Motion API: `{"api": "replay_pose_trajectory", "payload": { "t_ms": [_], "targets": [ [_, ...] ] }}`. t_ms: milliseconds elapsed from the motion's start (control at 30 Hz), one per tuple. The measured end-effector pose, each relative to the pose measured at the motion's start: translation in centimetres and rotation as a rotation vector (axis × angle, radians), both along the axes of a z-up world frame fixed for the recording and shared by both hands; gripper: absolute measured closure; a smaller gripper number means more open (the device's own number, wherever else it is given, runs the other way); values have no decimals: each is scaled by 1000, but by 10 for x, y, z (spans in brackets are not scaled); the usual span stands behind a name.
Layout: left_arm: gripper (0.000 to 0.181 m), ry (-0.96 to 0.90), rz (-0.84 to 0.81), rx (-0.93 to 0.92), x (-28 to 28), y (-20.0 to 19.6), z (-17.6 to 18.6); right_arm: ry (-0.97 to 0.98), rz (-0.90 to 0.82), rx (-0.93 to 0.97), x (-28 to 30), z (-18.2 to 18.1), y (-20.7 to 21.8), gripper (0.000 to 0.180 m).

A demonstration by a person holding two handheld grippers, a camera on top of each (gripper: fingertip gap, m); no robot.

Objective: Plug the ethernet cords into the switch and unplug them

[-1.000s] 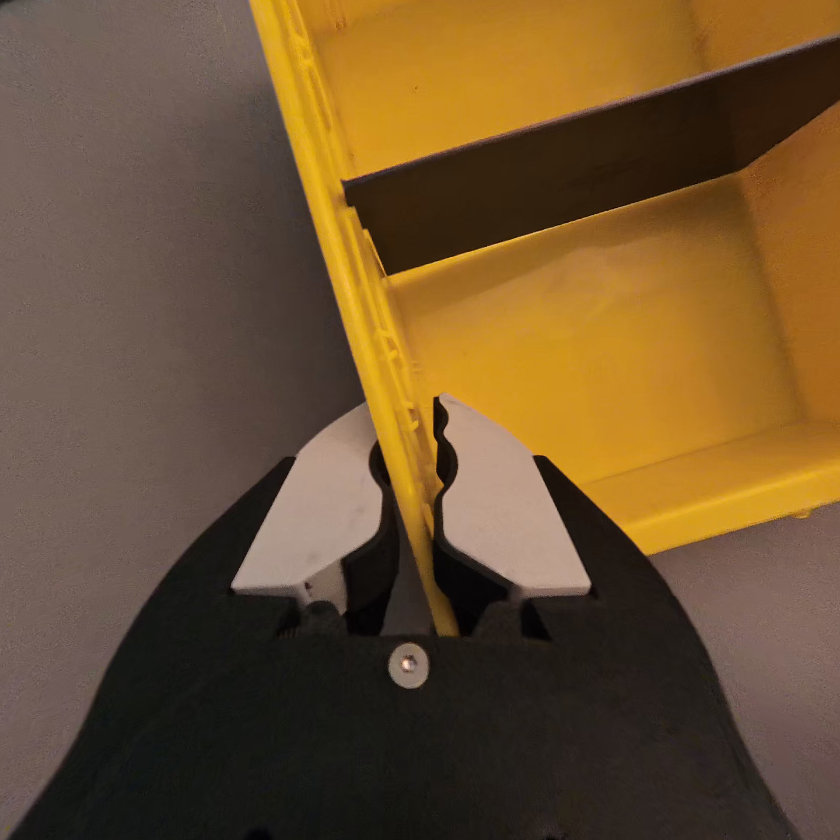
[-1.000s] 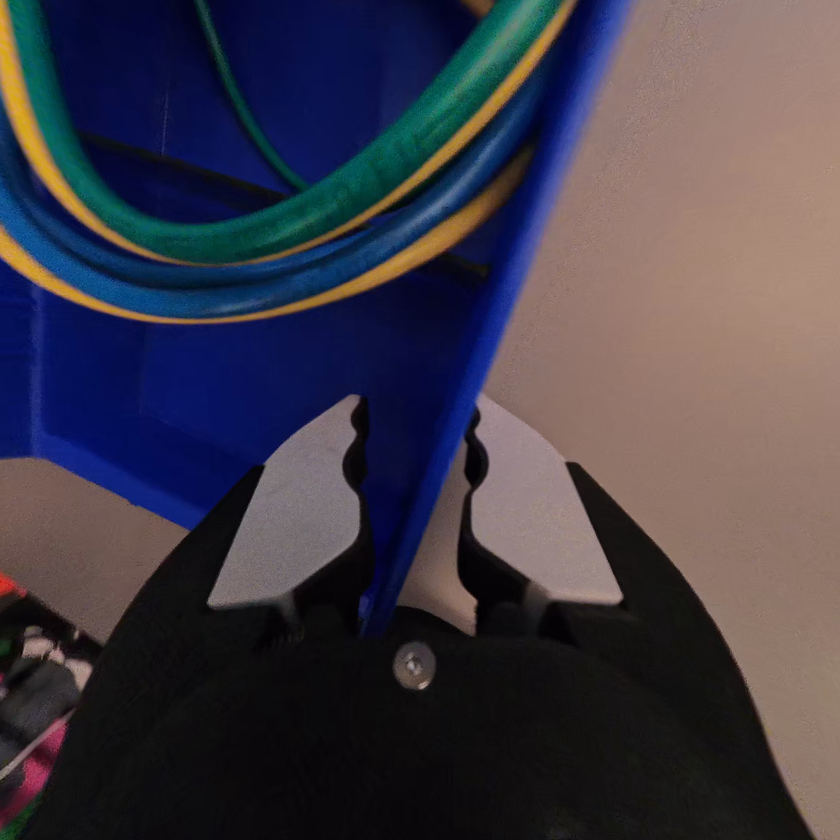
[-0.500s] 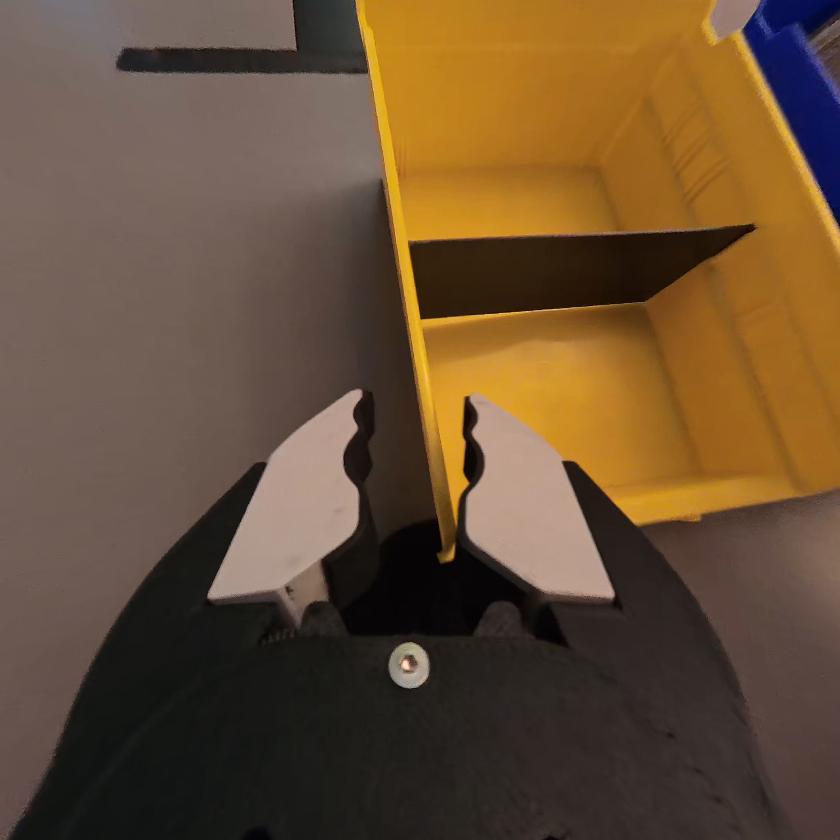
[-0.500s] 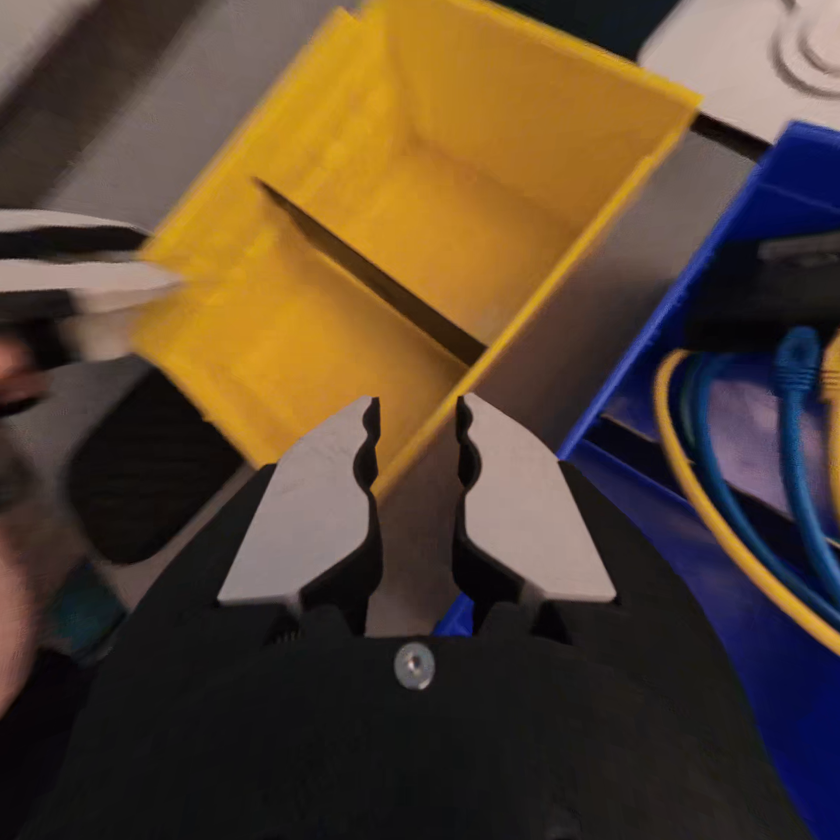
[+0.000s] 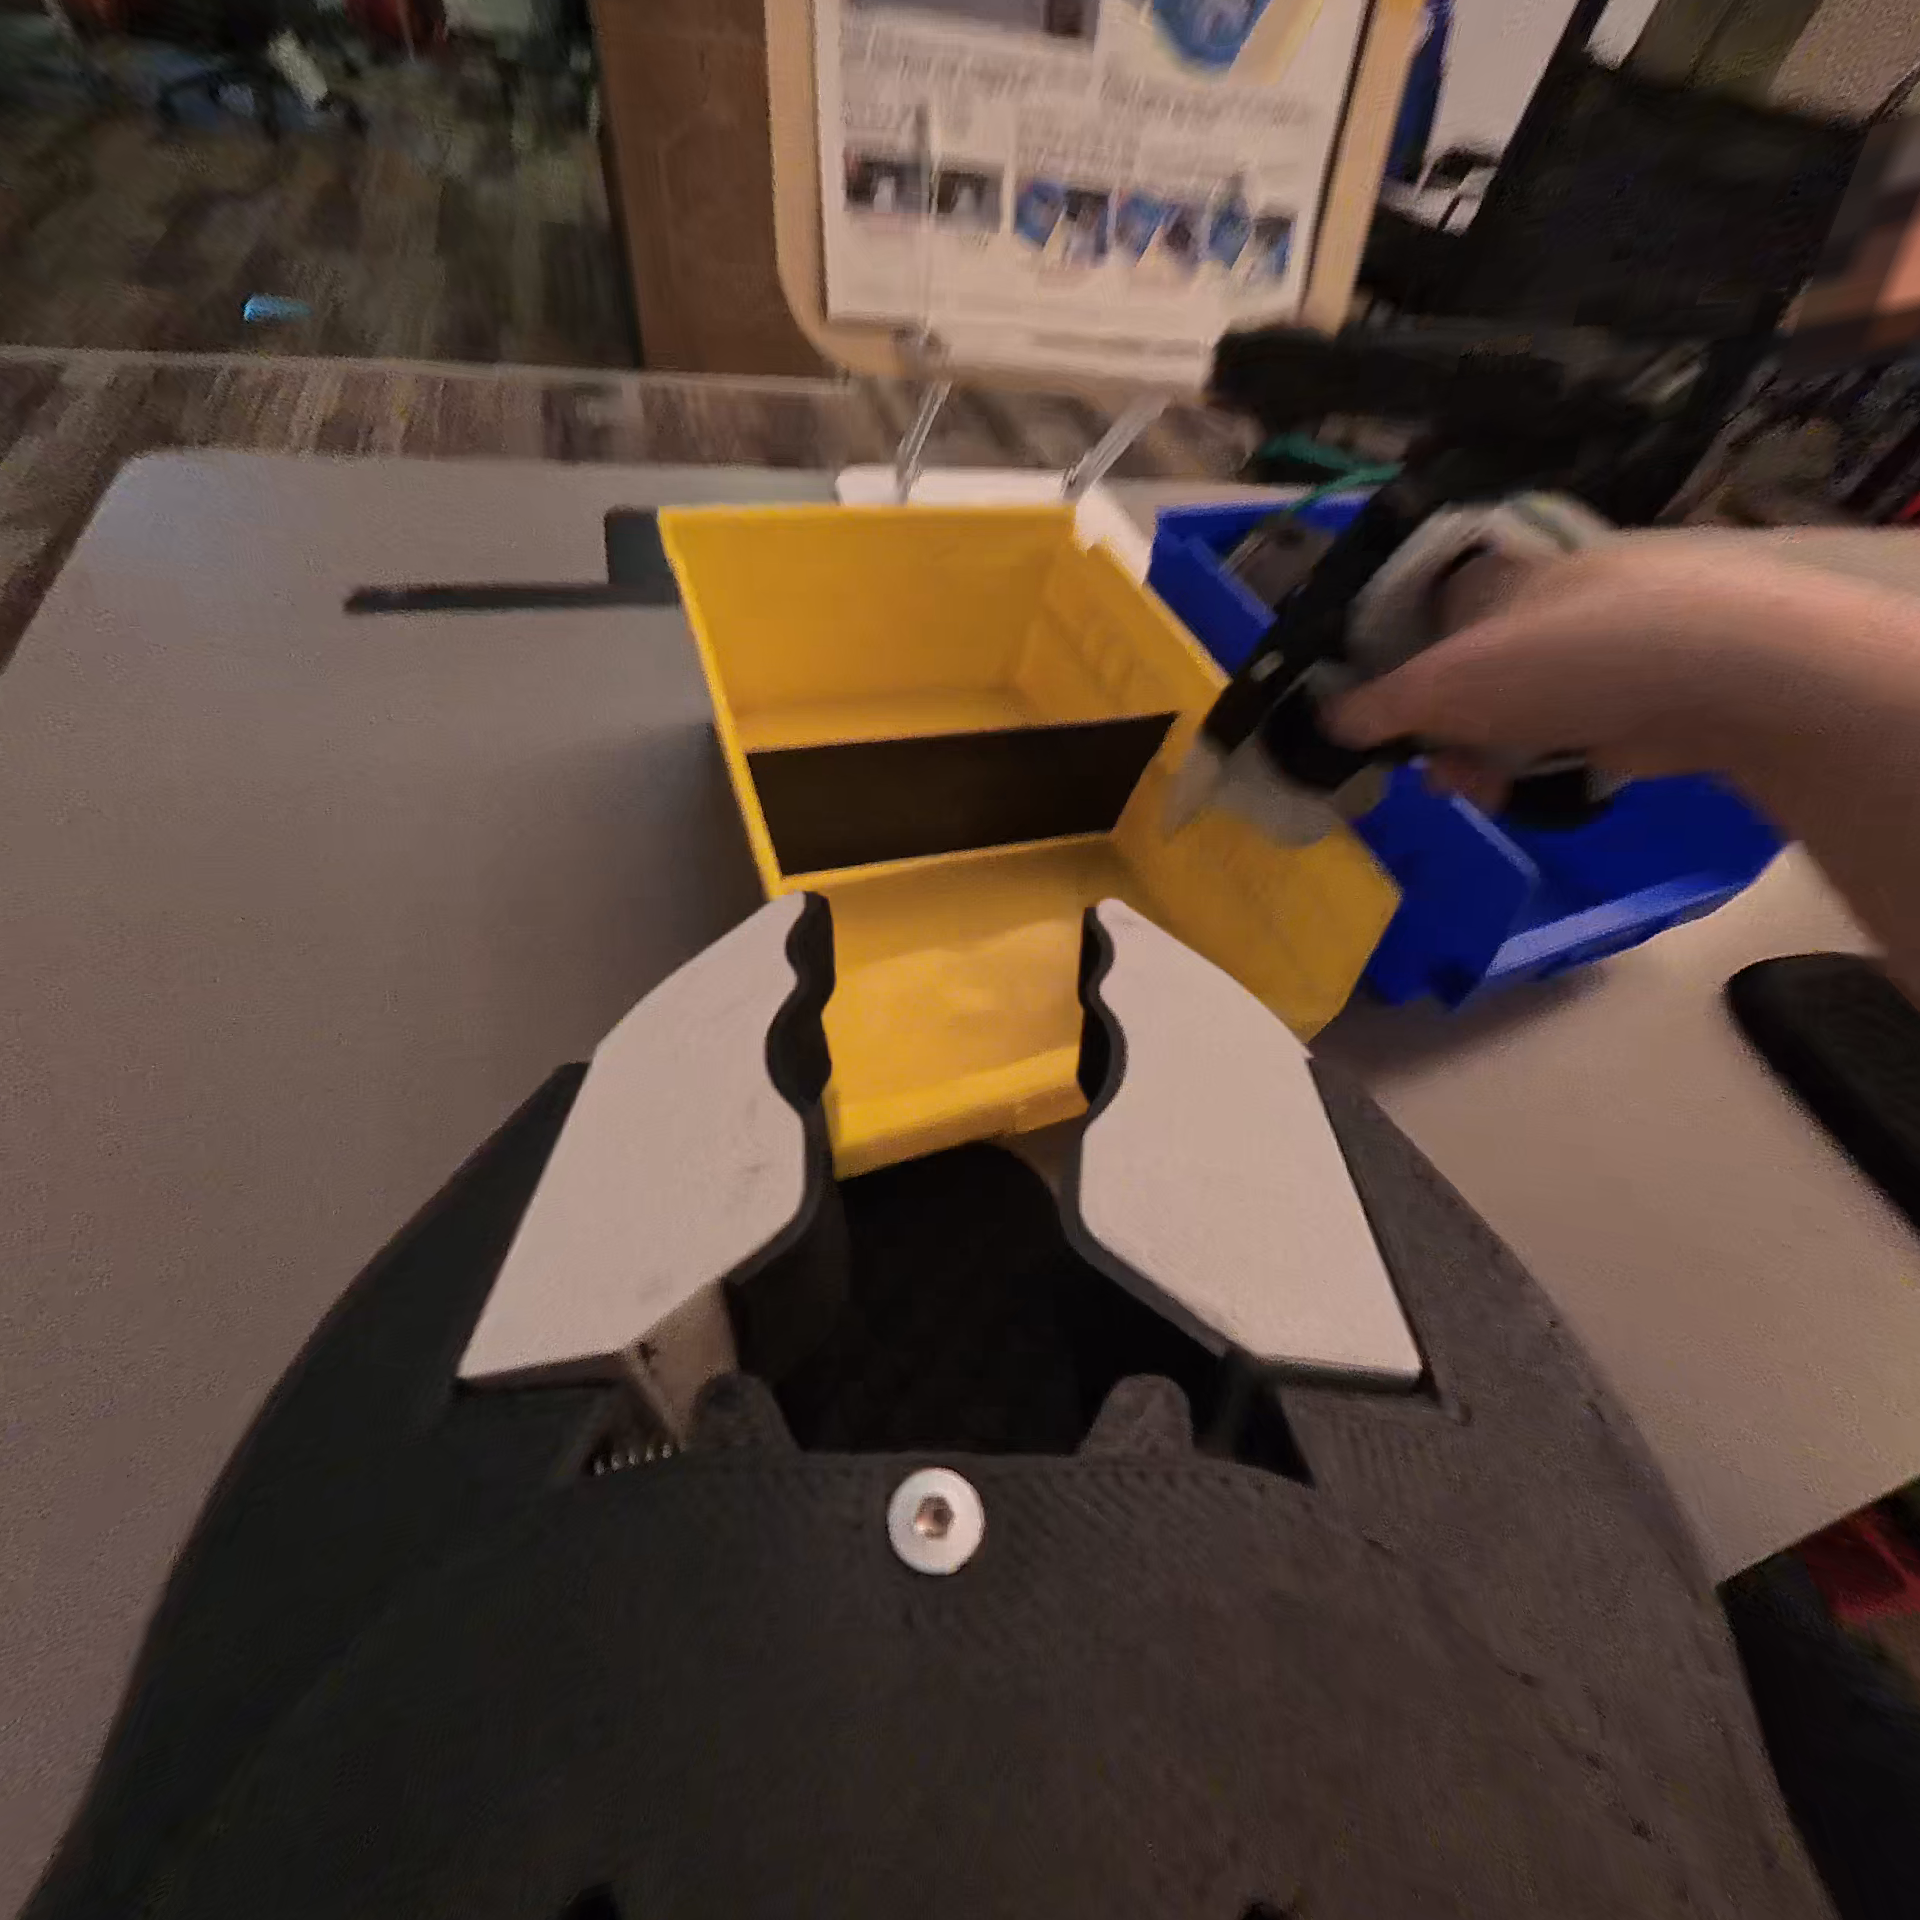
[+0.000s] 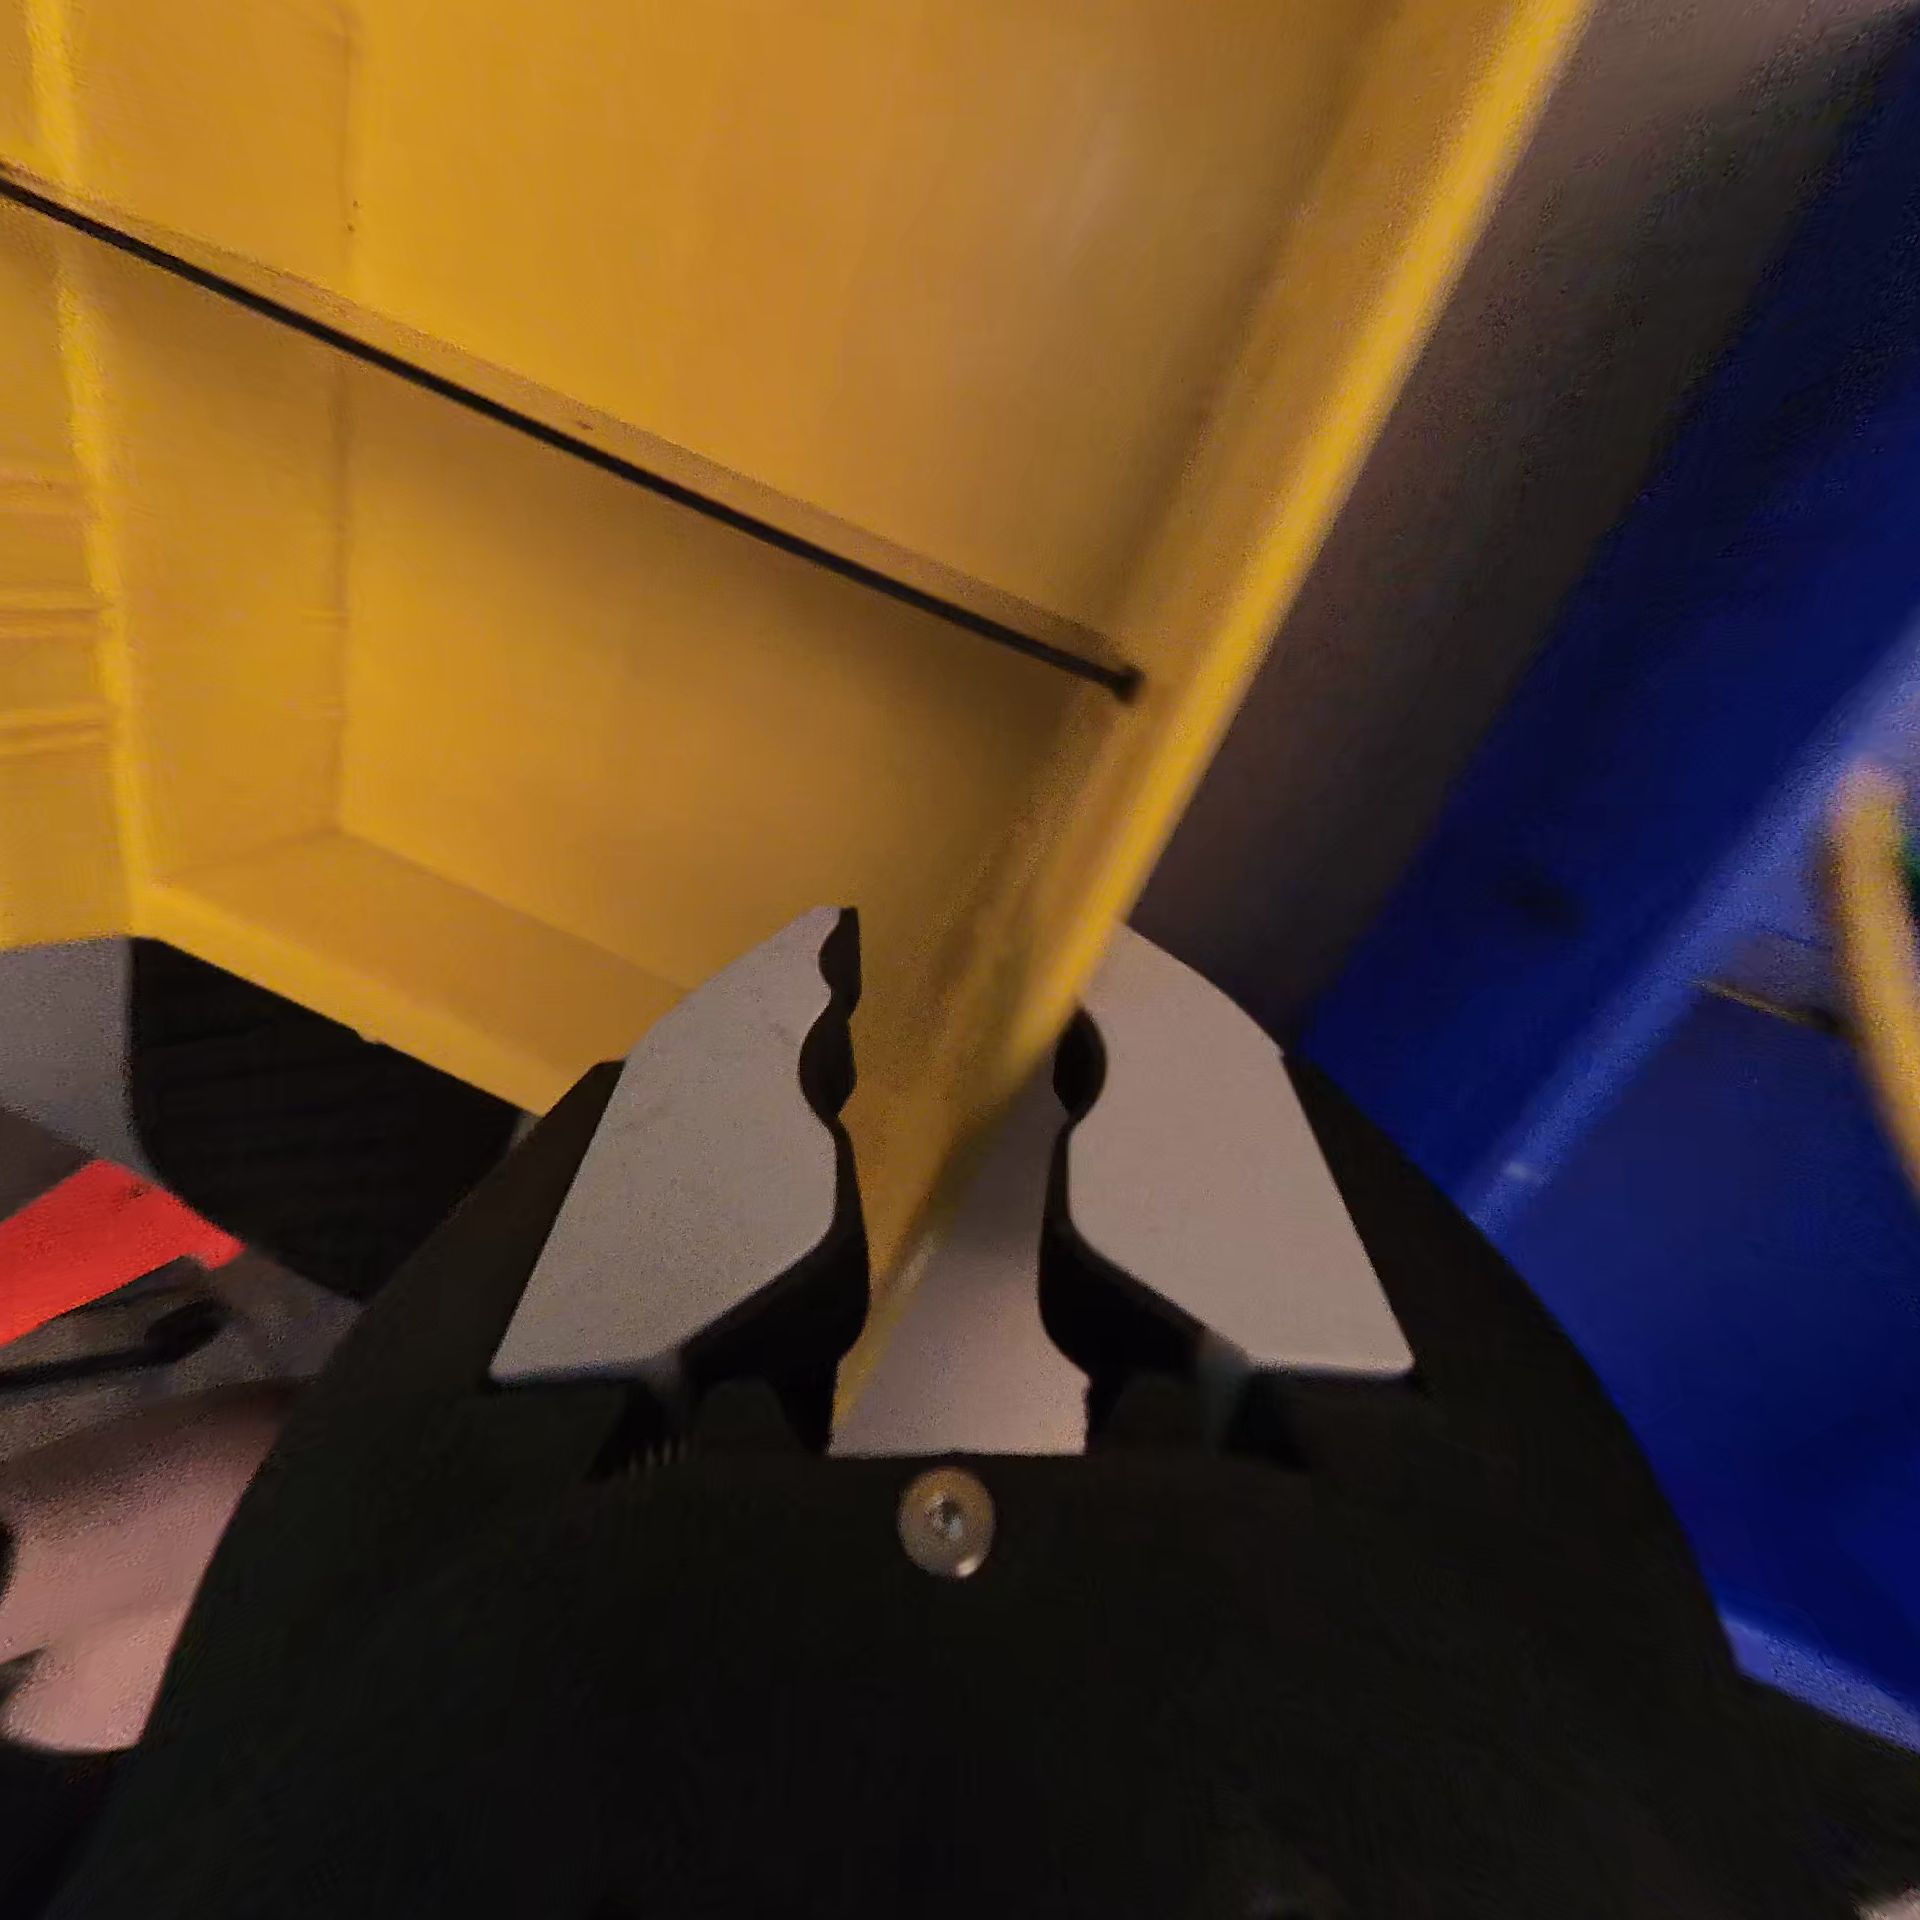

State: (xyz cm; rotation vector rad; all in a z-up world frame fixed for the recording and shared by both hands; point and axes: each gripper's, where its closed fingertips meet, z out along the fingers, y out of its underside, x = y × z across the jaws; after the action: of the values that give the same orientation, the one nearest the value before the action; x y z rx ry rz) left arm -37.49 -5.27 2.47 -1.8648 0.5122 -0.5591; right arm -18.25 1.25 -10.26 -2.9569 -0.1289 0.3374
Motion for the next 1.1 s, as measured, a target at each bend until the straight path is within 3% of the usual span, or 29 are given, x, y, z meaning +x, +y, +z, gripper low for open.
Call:
{"api": "replay_pose_trajectory", "payload": {
  "t_ms": [33, 100, 133, 200, 467, 600, 733, 833, 933, 1000, 1100],
  "targets": [
    [136, -23, 3, 34, -1, -2, 7, 15, -19, -34, -5, -10, 1, 139],
    [134, -36, 21, 105, -6, -5, 20, -48, -67, -9, 4, -18, 14, 156],
    [134, -39, 28, 141, -8, -7, 25, -48, -71, 1, 3, -20, 20, 155],
    [133, -40, 36, 201, -11, -10, 33, -42, -36, -86, 4, -31, 14, 168],
    [126, -96, 68, 155, -21, -21, 43, 20, 22, -190, 1, -29, 21, 174],
    [123, -80, 178, 273, -39, -38, 78, 196, 100, -239, -21, 9, 24, 175],
    [107, -34, 249, 294, -41, -48, 96, 255, 219, -145, -10, 94, 39, 175],
    [101, -72, 78, 169, 5, -45, 80, 266, 242, -80, 47, 179, 32, 175],
    [110, -147, -139, 0, 83, -23, 49, 234, 182, -27, 138, 247, 8, 175],
    [107, -129, -259, -177, 143, -1, 14, 180, 85, 24, 211, 270, -12, 175],
    [92, -17, -350, -407, 220, 31, -40, 123, -95, 22, 316, 264, -56, 175]
  ]
}}
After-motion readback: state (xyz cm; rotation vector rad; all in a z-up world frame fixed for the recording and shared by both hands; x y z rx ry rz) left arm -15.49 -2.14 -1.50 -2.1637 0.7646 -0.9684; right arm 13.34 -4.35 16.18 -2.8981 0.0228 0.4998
